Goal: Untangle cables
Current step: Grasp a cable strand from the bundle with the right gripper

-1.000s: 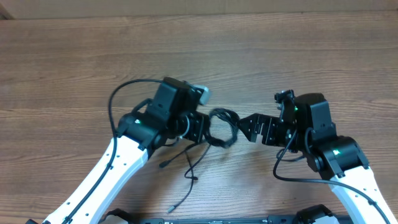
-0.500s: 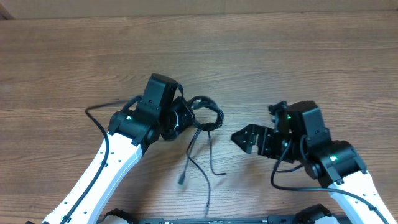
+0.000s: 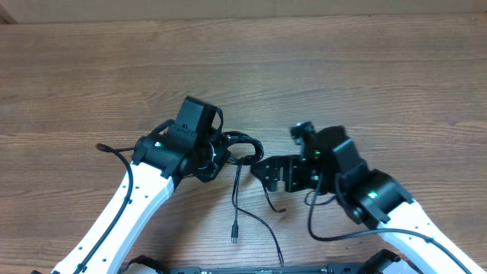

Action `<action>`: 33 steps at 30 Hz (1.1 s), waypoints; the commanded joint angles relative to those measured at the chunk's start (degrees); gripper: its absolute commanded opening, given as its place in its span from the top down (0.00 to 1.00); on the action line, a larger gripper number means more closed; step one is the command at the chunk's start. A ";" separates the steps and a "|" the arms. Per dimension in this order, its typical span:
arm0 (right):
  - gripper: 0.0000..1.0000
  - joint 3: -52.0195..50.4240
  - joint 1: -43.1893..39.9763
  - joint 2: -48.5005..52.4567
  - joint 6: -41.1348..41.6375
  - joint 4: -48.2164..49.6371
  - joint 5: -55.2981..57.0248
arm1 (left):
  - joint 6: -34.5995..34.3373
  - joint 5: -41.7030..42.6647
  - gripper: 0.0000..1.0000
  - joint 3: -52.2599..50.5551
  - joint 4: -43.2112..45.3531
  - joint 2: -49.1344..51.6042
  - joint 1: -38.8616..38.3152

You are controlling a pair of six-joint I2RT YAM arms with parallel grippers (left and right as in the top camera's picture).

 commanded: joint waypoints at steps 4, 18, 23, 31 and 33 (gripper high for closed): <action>0.00 -0.39 5.57 4.42 0.20 4.09 4.33 | -1.68 -2.25 0.96 -0.07 0.07 -0.37 -0.07; 0.00 -0.39 18.58 8.17 9.18 6.58 32.41 | -3.15 -1.88 0.96 -0.07 0.11 -0.37 -0.74; 0.16 -0.39 18.80 13.11 9.18 9.66 33.38 | -5.66 -1.92 0.96 -0.07 0.15 -0.37 -2.05; 0.96 -0.35 18.78 13.77 9.18 9.44 24.44 | -2.40 -7.65 0.96 -0.07 -0.22 -0.37 -2.27; 0.96 -0.35 18.78 13.64 9.16 8.55 22.43 | 0.92 -8.37 0.96 -0.07 -0.17 -0.37 -2.21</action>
